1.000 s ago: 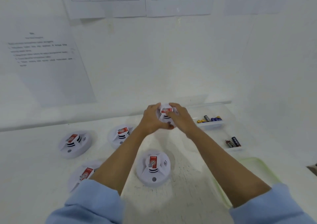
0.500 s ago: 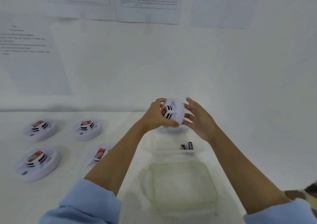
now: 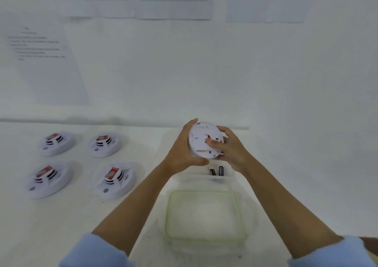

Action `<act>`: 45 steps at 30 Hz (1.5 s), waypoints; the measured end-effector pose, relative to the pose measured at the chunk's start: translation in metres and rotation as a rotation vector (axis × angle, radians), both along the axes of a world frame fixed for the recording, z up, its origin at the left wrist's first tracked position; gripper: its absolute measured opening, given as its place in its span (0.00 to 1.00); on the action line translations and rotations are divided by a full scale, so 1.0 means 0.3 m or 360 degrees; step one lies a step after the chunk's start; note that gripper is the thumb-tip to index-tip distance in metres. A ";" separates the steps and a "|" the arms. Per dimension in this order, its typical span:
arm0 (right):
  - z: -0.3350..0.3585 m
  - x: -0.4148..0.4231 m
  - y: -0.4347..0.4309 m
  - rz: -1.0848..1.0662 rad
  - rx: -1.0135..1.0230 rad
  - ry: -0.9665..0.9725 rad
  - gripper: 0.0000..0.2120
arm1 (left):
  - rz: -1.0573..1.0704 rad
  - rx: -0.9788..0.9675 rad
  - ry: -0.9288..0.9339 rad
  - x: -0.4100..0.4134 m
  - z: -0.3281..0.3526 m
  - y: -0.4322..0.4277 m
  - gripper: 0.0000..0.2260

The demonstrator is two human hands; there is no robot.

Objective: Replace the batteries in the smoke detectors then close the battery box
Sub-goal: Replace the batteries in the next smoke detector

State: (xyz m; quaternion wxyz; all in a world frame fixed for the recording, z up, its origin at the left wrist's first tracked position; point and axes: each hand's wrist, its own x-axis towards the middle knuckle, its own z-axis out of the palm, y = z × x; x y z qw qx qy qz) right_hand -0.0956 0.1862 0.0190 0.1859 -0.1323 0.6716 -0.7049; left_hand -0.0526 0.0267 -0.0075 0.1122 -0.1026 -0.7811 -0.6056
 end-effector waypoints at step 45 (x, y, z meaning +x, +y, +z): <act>0.133 0.009 -0.094 0.0391 0.1449 0.1809 0.34 | -0.0139 -0.0070 0.0112 -0.005 0.008 -0.125 0.43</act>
